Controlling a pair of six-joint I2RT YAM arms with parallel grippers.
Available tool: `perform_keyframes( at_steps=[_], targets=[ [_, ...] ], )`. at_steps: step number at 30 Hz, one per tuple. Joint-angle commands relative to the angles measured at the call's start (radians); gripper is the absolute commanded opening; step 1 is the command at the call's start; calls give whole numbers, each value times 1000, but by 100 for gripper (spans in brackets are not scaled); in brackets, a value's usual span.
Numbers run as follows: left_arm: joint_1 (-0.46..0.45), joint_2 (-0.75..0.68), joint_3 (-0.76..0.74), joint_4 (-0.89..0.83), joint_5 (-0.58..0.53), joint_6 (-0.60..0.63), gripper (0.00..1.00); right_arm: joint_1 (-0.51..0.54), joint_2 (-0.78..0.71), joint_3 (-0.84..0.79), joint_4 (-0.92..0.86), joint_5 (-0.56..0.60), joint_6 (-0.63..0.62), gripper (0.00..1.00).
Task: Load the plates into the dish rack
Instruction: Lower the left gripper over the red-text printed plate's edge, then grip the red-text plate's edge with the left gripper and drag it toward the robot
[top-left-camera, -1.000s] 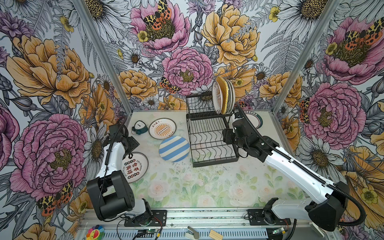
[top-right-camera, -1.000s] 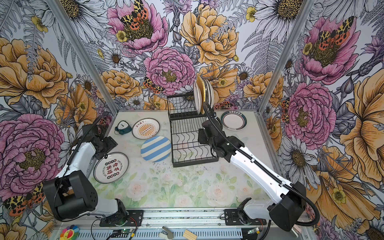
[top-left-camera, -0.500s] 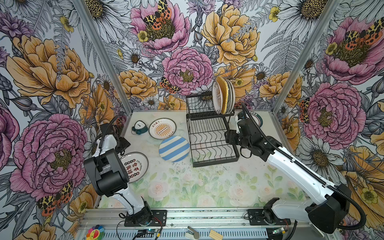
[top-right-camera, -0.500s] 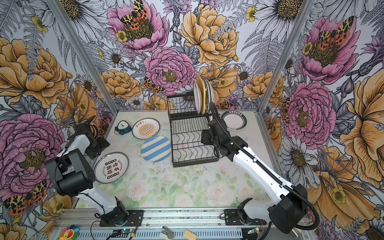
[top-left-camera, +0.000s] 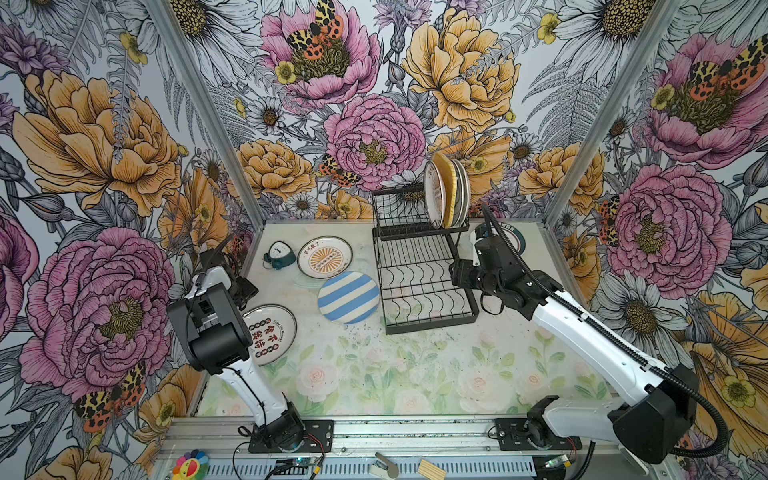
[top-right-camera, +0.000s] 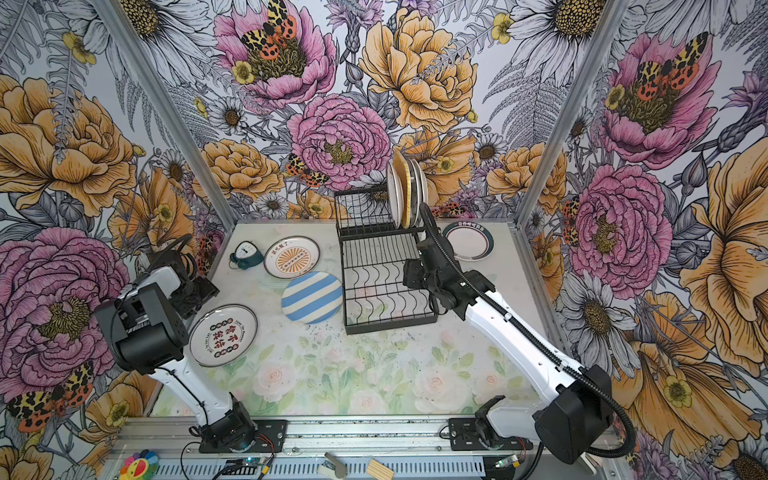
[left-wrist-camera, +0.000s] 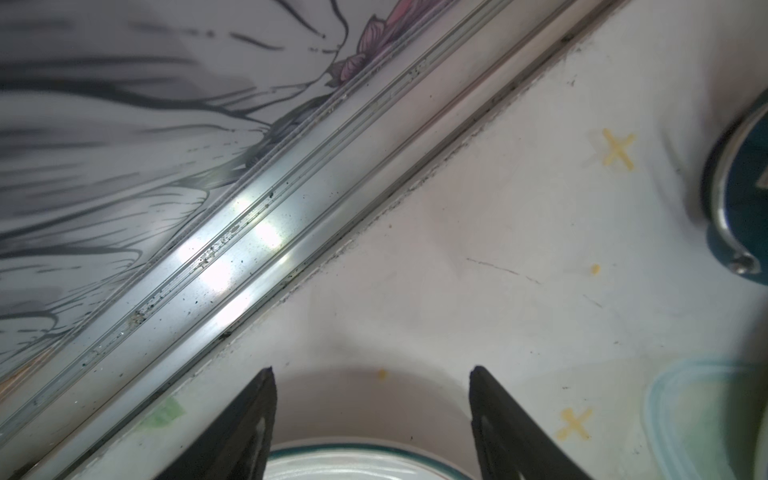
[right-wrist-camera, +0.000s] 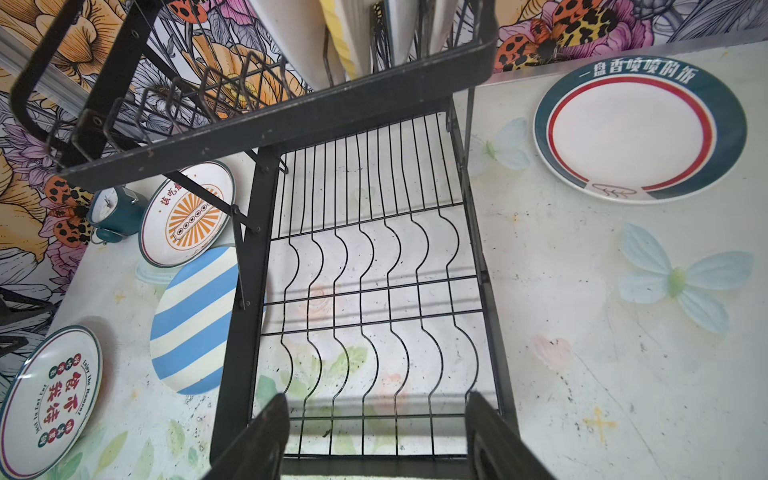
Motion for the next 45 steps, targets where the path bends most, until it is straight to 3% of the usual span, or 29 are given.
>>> perform_keyframes(
  at_steps=[1, 20, 27, 45],
  targets=[
    [8, 2, 0, 22, 9, 16, 74, -8, 17, 26, 10, -11, -21, 68],
    [12, -39, -97, 20, 21, 6, 74, -26, 2, 13, 12, -19, -27, 68],
    [9, -118, -153, 20, 65, 4, 73, -28, -37, -17, 11, -14, -20, 68],
    [-146, -296, -393, 6, 181, -34, 73, -27, -138, -93, 11, 9, 15, 68]
  ],
)
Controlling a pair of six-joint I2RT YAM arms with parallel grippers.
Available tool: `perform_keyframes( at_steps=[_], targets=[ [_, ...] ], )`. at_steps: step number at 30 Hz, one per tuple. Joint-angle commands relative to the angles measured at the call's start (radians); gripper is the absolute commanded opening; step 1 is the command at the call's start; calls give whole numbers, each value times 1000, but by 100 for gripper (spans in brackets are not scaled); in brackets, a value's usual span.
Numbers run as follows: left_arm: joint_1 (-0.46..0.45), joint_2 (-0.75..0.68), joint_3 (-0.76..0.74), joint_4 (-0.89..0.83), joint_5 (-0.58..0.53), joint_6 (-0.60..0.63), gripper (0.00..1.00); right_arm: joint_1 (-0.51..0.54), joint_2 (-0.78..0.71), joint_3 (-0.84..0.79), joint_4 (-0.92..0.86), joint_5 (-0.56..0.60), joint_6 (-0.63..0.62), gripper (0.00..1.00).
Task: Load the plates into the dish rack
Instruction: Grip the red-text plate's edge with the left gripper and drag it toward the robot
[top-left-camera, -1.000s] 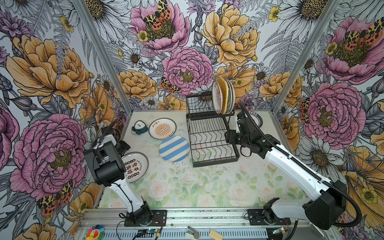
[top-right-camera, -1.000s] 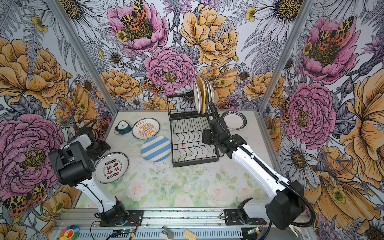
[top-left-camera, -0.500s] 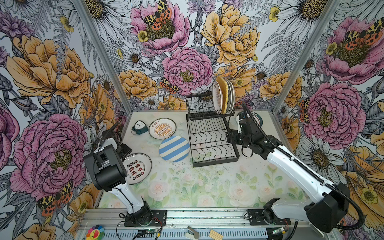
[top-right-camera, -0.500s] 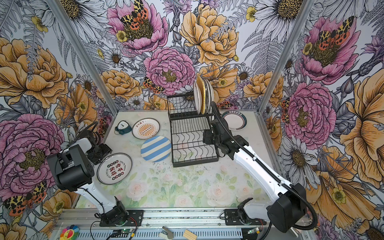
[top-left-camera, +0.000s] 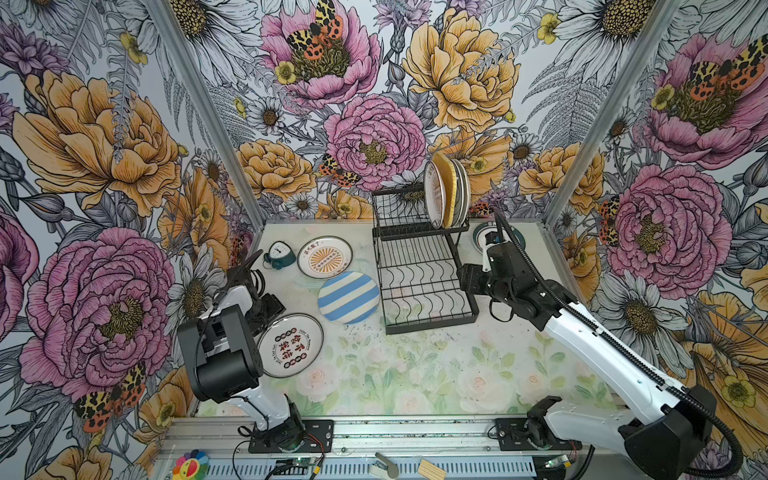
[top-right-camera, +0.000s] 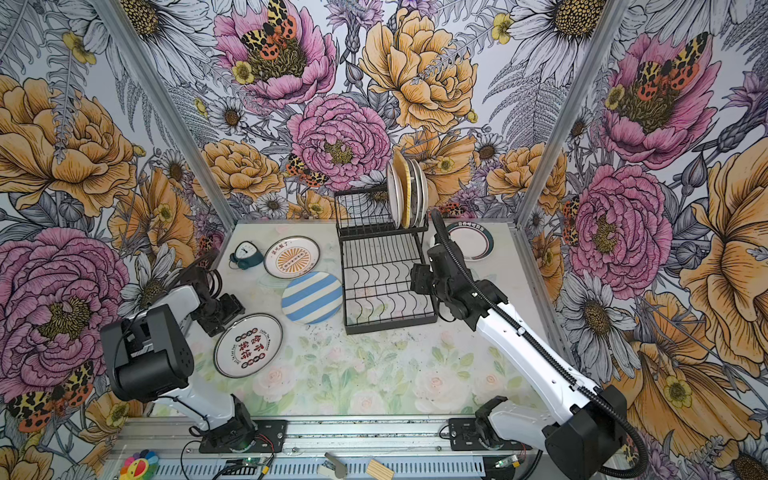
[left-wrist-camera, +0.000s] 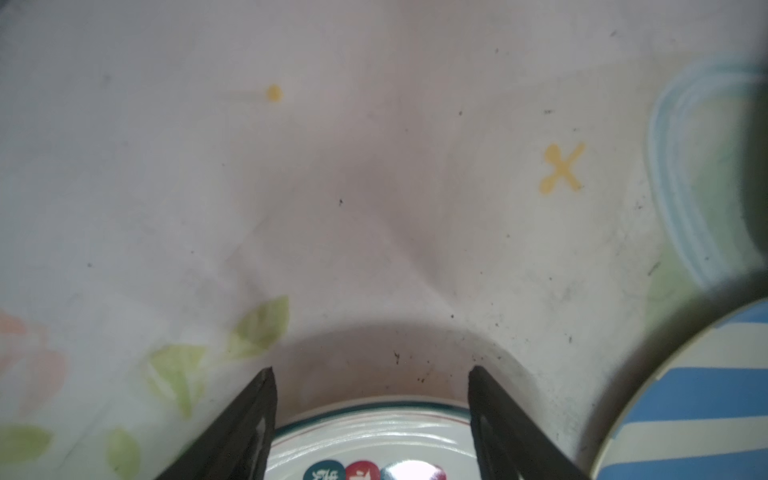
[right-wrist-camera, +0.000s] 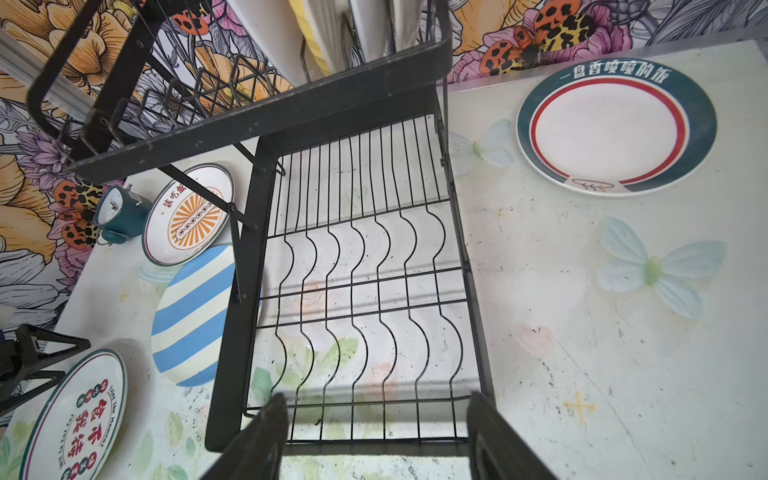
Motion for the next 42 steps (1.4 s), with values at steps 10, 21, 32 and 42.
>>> perform_keyframes(
  at_steps=[10, 21, 32, 42],
  targets=[
    [-69, -69, -19, -45, 65, -7, 73, -3, -54, -35, 8, 36, 38, 68],
    [-13, -39, 6, -45, -24, -12, 73, -1, -69, -41, 7, 36, 46, 68],
    [45, -42, -65, -43, 16, -28, 77, -1, -99, -72, 8, 42, 53, 69],
    [6, -105, -136, -71, 80, -46, 78, -2, -129, -104, 10, 54, 62, 69]
  ],
)
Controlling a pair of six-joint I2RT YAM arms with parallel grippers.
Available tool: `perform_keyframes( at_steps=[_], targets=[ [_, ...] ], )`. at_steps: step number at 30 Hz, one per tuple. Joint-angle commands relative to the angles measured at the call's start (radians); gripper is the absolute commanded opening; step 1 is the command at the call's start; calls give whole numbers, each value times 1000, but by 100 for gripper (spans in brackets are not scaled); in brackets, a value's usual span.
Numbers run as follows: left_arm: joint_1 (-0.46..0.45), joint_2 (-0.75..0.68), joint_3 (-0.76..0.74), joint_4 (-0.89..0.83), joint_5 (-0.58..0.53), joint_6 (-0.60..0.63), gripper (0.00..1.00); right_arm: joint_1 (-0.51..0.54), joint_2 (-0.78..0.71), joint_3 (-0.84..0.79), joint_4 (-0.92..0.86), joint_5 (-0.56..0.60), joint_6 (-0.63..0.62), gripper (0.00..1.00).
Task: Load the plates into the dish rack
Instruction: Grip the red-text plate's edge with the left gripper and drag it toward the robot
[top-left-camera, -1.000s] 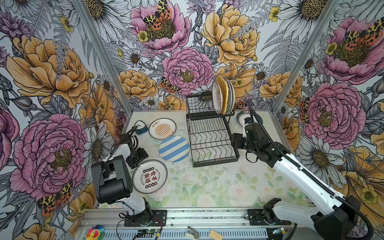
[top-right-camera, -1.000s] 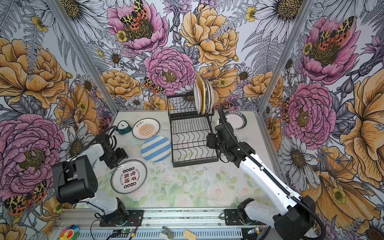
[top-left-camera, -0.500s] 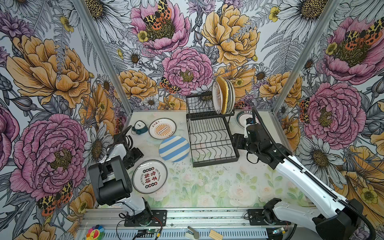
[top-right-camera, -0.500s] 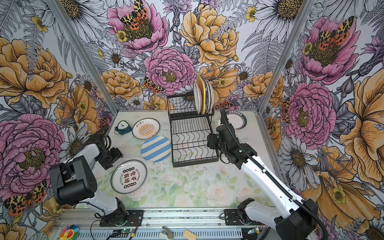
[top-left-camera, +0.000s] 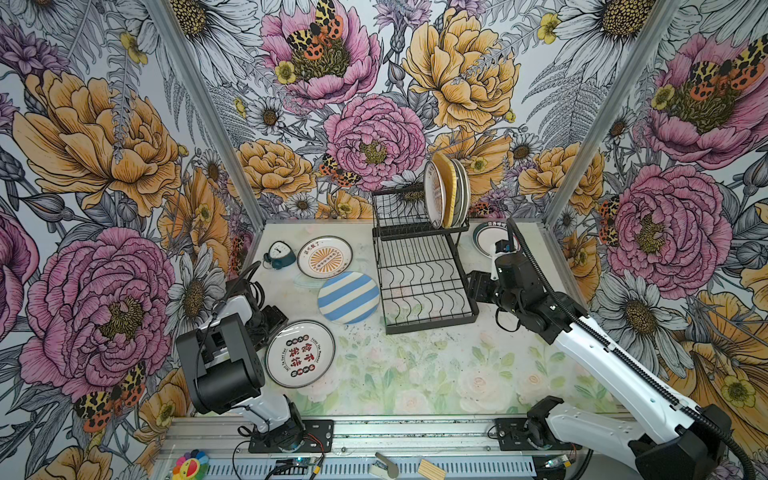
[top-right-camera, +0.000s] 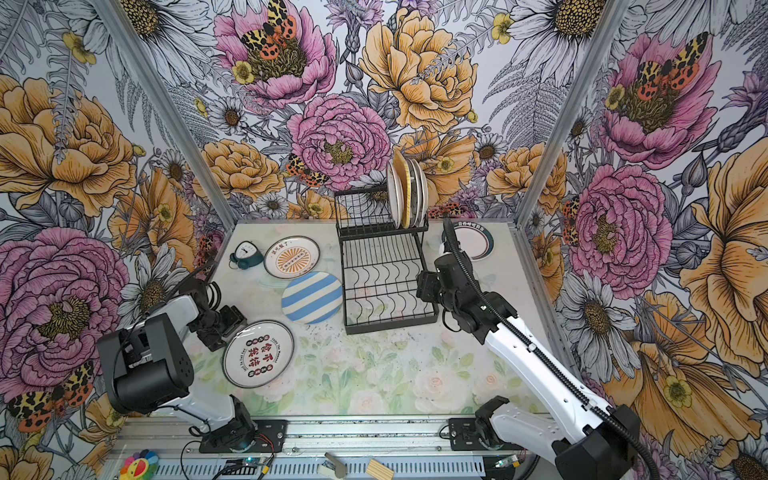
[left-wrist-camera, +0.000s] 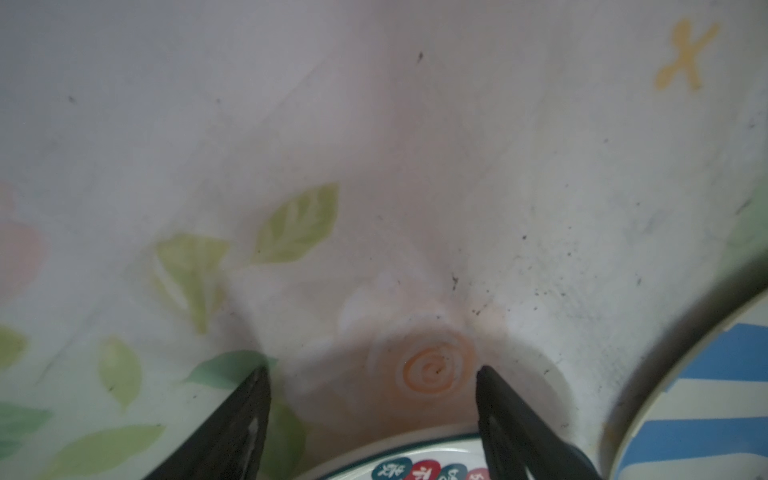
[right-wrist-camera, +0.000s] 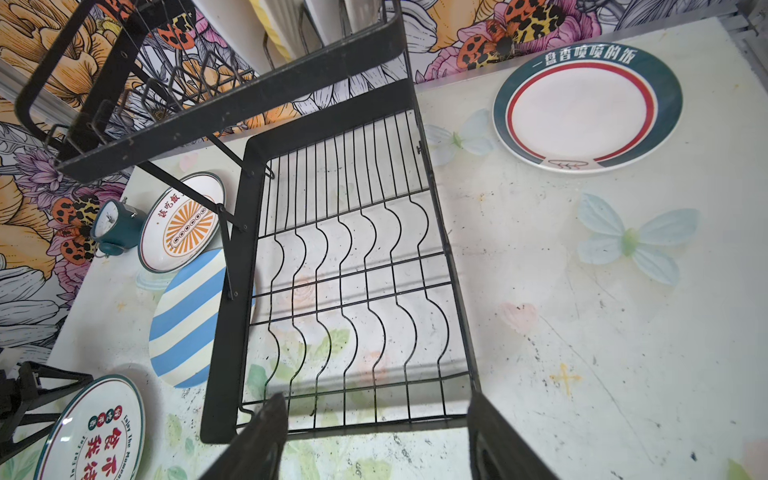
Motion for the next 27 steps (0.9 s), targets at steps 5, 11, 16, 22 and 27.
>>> perform_keyframes(
  at_steps=[5, 11, 16, 22, 27],
  targets=[
    [-120, -72, -37, -56, 28, -38, 79, -2, -49, -34, 9, 26, 22, 69],
    [-242, -119, -69, -60, 66, -131, 79, -2, -77, -57, 9, 30, 29, 69],
    [-261, -197, -82, -76, 22, -207, 82, -2, -100, -80, 8, 30, 36, 69],
    [-165, -290, -107, -75, 38, -310, 98, -1, -112, -92, 10, 24, 34, 70],
    [-133, -268, -138, -80, 20, -305, 99, -1, -109, -85, 10, 23, 21, 70]
  ],
)
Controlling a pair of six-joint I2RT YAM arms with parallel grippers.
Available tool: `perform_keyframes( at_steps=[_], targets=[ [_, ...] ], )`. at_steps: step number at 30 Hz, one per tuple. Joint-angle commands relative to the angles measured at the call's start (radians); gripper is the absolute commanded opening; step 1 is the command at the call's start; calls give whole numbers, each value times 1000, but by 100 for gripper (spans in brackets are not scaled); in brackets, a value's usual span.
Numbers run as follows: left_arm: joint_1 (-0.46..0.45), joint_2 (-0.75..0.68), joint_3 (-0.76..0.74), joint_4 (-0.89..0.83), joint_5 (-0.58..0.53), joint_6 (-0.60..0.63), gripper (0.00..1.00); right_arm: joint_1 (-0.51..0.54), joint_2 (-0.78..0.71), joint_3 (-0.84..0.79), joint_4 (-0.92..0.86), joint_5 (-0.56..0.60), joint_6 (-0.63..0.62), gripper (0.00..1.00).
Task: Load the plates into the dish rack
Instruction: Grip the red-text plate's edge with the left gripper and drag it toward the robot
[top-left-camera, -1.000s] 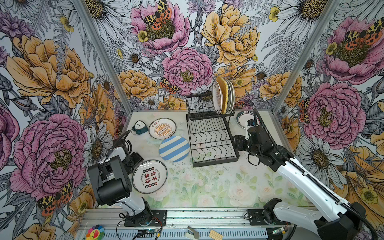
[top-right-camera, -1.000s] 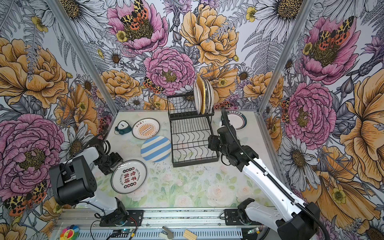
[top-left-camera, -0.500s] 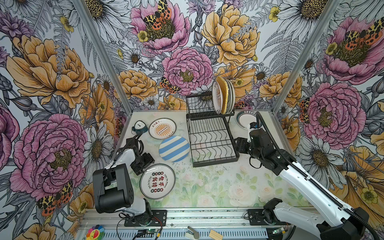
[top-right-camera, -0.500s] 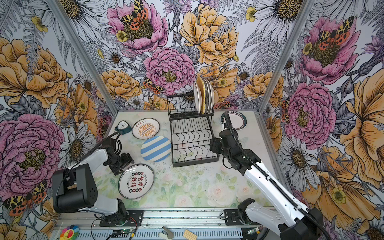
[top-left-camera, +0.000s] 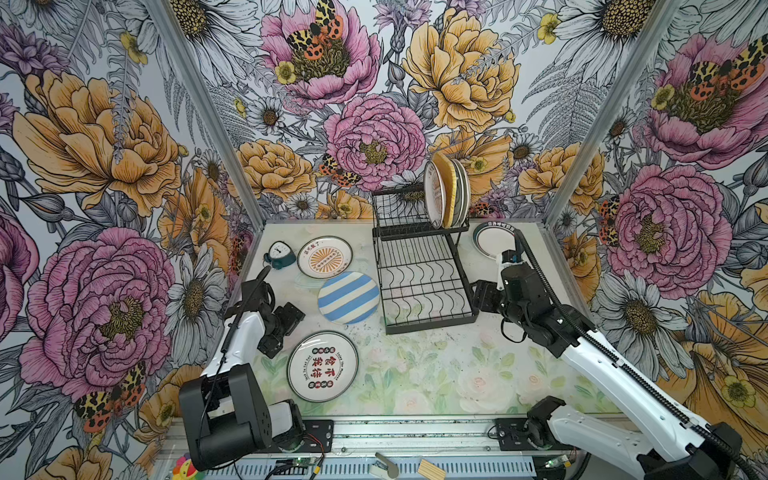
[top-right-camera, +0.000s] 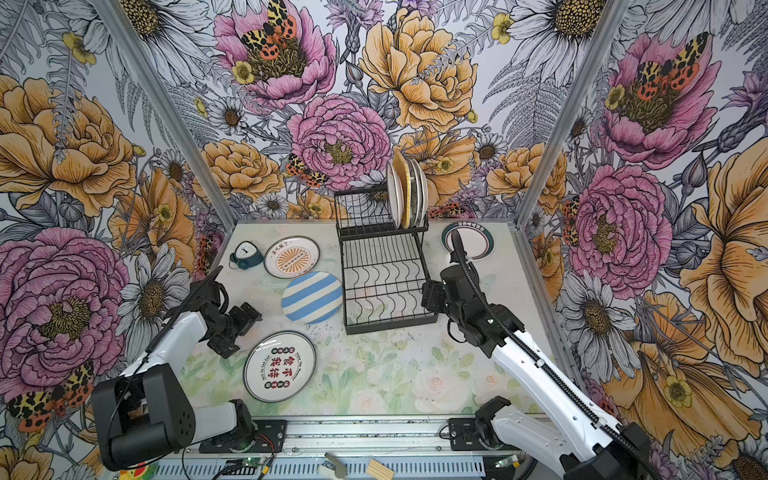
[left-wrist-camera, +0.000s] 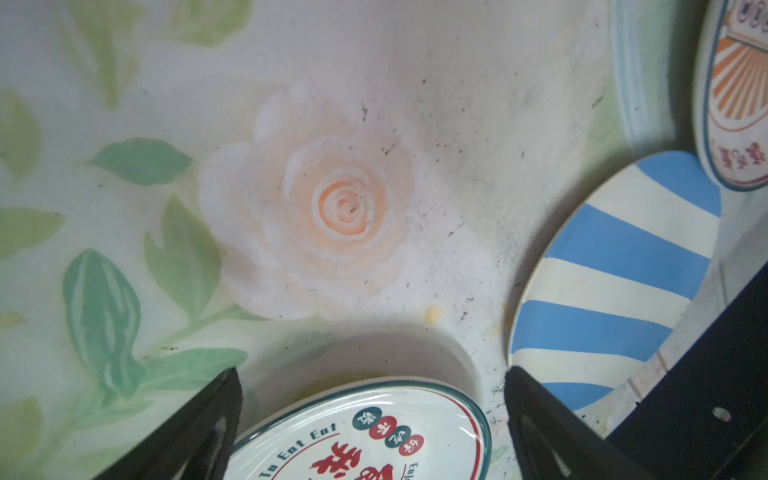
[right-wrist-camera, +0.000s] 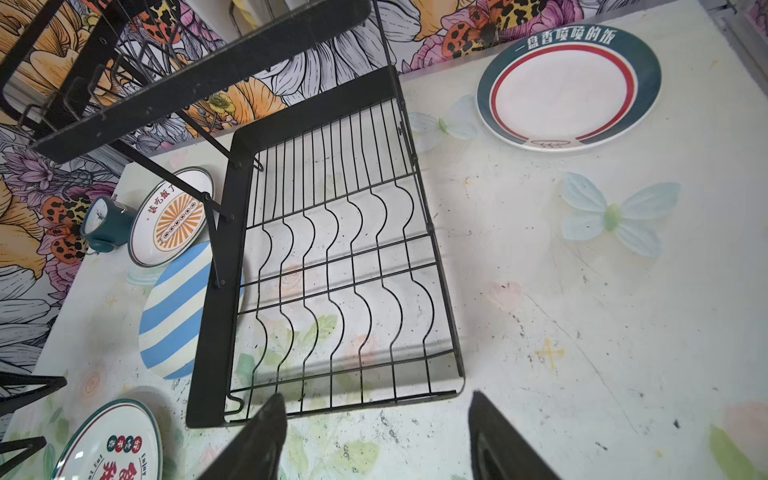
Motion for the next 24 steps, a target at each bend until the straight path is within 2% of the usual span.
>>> perform_keyframes(
  at_steps=[1, 8, 13, 19, 24],
  targets=[
    [4, 20, -36, -7, -28, -26, 99, -4, -17, 7, 10, 12, -1, 70],
    [-48, 63, -62, -6, -51, -46, 99, -6, -14, 12, 10, 12, -10, 70],
    [-134, 41, -86, -7, -27, -77, 99, -8, -19, 7, 8, 9, -10, 71],
    [-256, -48, -162, -7, 14, -190, 99, -9, -17, 10, 8, 1, -6, 71],
    [-392, -103, -186, 0, -3, -318, 99, -8, -5, 13, 8, -14, -1, 71]
  ],
)
